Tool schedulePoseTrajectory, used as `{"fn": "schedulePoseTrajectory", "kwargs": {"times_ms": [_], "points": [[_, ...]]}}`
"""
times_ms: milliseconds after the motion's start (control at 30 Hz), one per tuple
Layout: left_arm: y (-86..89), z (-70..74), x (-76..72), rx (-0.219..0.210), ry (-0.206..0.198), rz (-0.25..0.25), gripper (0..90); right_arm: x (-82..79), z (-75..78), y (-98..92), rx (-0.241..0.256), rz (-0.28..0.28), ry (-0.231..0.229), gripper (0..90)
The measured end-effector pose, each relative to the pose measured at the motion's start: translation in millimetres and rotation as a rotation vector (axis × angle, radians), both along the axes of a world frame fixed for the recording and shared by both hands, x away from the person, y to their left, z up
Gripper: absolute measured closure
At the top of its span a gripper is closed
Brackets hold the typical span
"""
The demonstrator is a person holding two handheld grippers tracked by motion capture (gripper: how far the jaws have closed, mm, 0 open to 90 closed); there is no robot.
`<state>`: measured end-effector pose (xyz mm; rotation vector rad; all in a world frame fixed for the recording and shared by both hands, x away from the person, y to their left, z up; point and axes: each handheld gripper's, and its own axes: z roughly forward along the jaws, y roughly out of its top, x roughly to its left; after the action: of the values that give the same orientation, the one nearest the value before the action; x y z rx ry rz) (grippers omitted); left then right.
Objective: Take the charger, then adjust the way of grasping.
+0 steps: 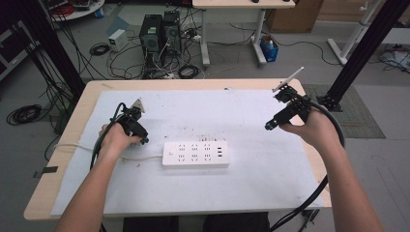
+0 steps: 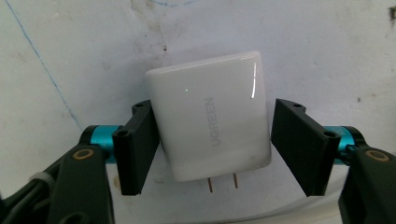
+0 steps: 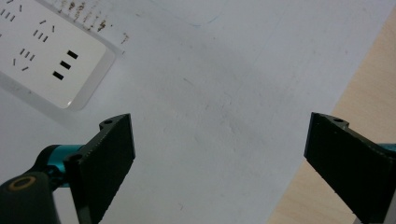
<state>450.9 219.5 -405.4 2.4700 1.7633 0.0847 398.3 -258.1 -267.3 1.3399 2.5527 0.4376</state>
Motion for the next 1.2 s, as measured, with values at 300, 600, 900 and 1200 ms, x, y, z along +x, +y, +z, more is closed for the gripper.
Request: {"fn": "schedulePoseTrajectory", "kwargs": {"times_ms": [300, 600, 900, 1200], "points": [[3.7, 7.7, -3.2, 0.002, -0.034, -0.022, 42.5, -0.8, -3.2, 1.7, -0.003, 0.000, 0.004, 8.1], [4.0, 73.2, -23.1, -0.060, -0.143, -0.087, 42.5, -1.4, 3.9, 1.5, 0.023, -0.052, 0.030, 8.2], [2.0, 120.5, -35.6, -0.050, -0.178, -0.129, 42.5, 2.6, 7.9, 0.7, 0.023, -0.086, 0.062, 8.2], [-13.6, 135.0, -47.9, -0.154, -0.292, -0.317, 42.5, -0.2, 15.2, -0.3, 0.128, -0.127, 0.080, 8.2]]}}
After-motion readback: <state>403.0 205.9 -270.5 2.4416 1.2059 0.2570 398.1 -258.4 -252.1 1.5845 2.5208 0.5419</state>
